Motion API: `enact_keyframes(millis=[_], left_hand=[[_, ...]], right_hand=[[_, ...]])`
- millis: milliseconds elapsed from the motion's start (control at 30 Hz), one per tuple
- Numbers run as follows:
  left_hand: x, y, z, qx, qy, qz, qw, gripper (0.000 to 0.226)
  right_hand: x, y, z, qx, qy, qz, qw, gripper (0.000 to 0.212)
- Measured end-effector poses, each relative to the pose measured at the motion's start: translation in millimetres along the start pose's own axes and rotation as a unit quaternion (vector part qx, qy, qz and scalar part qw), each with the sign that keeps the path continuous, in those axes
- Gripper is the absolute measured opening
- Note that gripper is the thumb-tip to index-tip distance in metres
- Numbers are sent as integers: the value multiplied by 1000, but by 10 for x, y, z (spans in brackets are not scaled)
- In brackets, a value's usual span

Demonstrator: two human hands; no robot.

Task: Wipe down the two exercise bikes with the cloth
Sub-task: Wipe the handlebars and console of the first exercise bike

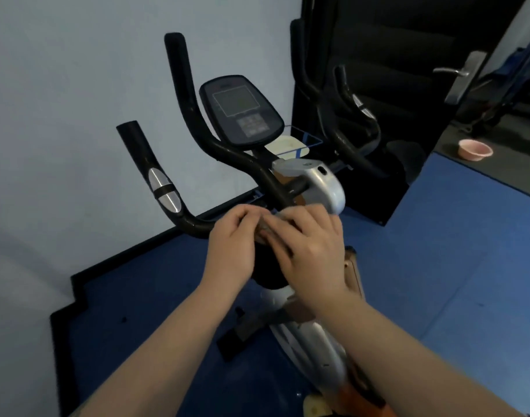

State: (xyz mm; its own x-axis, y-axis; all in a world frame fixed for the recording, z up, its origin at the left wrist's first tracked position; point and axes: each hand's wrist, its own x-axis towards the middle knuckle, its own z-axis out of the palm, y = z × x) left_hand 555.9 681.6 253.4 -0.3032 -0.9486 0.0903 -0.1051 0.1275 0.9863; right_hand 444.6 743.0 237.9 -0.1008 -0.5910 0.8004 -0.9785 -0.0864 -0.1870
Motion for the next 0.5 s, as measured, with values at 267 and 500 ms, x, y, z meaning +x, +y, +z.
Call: enact_keyframes(millis=[267,500], left_hand=[[119,174,194,178,44,-35,982,40],[-54,115,268,363,165,25,917,36]], right_hand=[[253,278,-146,145,-68,3,987,21],[139,447,-244,235,-218,11,947,31]])
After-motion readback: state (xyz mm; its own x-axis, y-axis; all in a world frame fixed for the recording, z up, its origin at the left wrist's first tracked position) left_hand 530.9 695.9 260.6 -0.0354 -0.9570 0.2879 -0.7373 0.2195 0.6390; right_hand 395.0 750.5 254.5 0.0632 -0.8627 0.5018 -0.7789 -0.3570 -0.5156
